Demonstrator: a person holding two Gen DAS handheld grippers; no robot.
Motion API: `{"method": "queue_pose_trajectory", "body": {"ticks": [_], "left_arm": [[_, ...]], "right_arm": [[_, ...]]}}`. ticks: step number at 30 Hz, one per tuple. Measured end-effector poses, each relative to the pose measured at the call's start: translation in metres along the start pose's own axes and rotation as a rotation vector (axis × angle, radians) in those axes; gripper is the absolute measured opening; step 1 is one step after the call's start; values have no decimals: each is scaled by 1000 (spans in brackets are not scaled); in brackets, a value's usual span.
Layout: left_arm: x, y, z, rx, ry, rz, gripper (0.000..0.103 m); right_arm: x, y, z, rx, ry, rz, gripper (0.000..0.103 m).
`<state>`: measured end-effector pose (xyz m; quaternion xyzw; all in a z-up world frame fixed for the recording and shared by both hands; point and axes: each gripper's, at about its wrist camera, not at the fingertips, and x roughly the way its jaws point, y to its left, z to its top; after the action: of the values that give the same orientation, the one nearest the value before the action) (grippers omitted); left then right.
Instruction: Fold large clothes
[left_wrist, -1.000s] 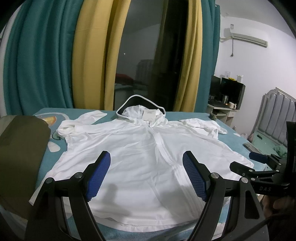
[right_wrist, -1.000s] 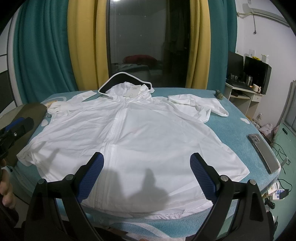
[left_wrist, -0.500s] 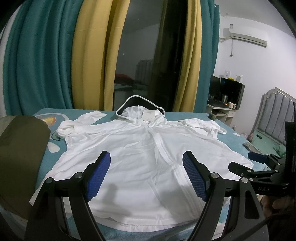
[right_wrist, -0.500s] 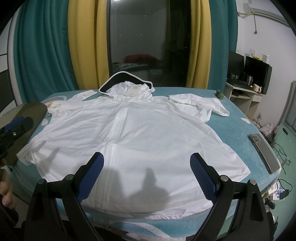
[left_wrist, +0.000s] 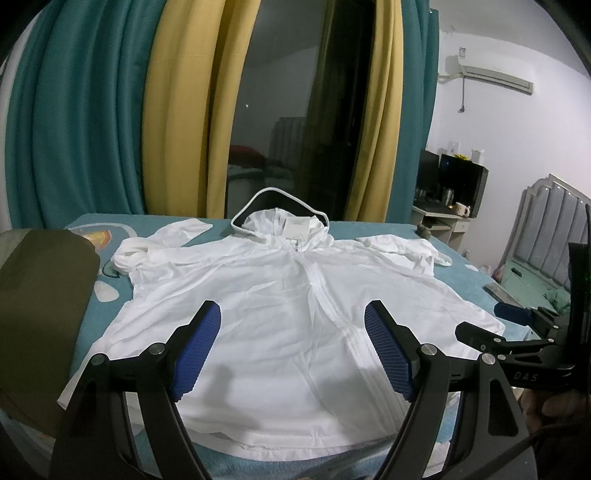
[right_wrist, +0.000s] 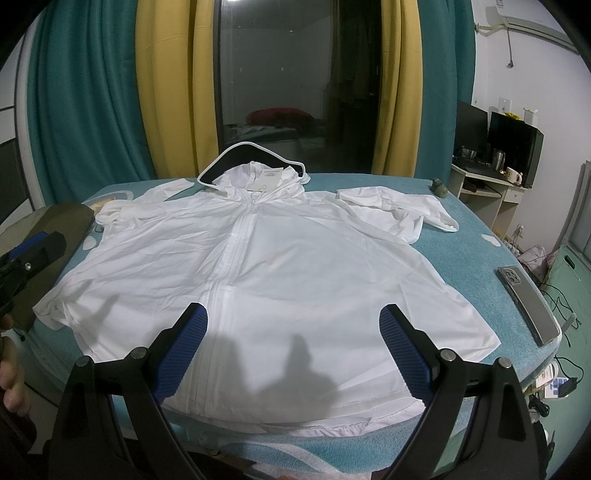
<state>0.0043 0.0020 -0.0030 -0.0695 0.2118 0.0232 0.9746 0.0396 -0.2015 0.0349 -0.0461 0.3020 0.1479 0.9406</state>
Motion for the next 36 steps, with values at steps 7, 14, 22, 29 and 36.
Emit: {"method": "queue_pose_trajectory", "body": {"ticks": [7, 14, 22, 29, 36], "left_arm": [[0, 1, 0, -1, 3, -1, 83], [-2, -1, -2, 0, -4, 3, 83], [-2, -4, -3, -1, -5, 8, 83], [4, 2, 0, -21, 22, 3, 83], [29, 17, 10, -25, 66, 34, 83]], "right_arm": [[0, 0, 0, 1, -1, 0, 94], [1, 1, -1, 1, 7, 0, 94], [2, 3, -3, -2, 9, 1, 94], [9, 1, -2, -15, 23, 5, 94], [31, -11, 11, -50, 47, -4, 94]]}}
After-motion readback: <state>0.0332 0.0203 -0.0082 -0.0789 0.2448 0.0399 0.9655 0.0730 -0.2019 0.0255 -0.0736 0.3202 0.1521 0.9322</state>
